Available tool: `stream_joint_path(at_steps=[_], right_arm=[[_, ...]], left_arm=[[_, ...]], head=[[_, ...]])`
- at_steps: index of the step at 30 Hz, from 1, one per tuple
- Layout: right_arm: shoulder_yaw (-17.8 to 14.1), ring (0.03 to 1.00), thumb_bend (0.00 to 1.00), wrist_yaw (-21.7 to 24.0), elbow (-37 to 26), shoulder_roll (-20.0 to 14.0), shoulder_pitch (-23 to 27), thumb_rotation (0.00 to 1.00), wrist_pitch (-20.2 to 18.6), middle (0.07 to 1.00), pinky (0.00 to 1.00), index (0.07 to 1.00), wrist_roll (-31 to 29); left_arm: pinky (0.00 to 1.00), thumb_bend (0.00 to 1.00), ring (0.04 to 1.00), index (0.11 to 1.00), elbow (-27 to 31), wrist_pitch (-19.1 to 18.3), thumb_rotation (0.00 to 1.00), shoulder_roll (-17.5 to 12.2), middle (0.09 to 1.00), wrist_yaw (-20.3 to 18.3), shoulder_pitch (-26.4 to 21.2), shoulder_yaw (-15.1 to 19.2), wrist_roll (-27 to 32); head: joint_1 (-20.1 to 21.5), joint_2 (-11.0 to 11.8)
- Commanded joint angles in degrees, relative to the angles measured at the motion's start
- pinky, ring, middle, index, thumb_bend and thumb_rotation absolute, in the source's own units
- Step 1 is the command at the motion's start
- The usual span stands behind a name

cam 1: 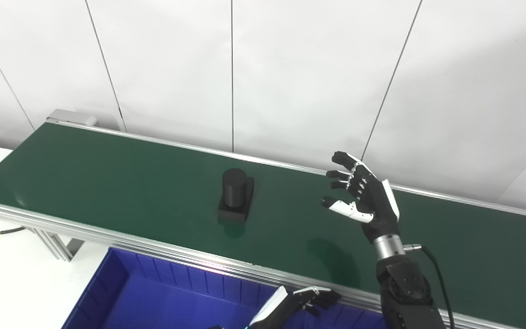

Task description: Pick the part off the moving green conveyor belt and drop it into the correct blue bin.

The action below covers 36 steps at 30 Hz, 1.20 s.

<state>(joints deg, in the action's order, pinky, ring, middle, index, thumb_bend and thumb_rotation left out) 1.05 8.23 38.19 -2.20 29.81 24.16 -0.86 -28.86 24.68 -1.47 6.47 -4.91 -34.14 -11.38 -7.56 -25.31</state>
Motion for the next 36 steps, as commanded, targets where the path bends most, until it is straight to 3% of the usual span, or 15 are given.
stream_joint_path(at_steps=[1, 10, 19, 36], right_arm=[[0.43, 0.71, 0.99, -0.42, 0.46, 0.69, 3.24, 0.32, 2.74, 0.846, 0.59, 0.822, 0.44], [5.96, 0.768, 1.0, -5.8, 4.62, -0.37, 5.8, 0.36, 2.76, 0.879, 0.63, 0.849, 8.52], [9.49, 0.763, 1.0, -8.35, 6.53, 0.18, 7.78, 0.32, 2.7, 0.882, 0.62, 0.858, 11.38], [11.43, 0.741, 1.0, -10.54, 9.3, 1.72, 10.5, 0.28, 2.52, 0.872, 0.6, 0.861, 15.01]], left_arm=[[0.68, 1.0, 0.758, 0.78, 1.22, 2.24, 0.18, 0.54, 0.781, 0.97, -1.46, -0.37, -0.32], [0.68, 1.0, 0.756, 0.785, 1.51, 2.24, 0.18, 0.48, 0.782, 1.61, -1.41, -0.87, -0.55], [0.68, 1.0, 0.76, 0.79, 1.92, 2.24, 0.2, 0.22, 0.785, 2.2, -1.45, -1.44, -0.93], [0.68, 1.0, 0.756, 0.792, 2.92, 2.24, 0.18, -0.07, 0.784, 4.01, -1.34, -2.81, -1.38]], head=[[0.07, -0.09], [0.12, -0.19], [0.4, -0.39], [0.37, -0.78]])
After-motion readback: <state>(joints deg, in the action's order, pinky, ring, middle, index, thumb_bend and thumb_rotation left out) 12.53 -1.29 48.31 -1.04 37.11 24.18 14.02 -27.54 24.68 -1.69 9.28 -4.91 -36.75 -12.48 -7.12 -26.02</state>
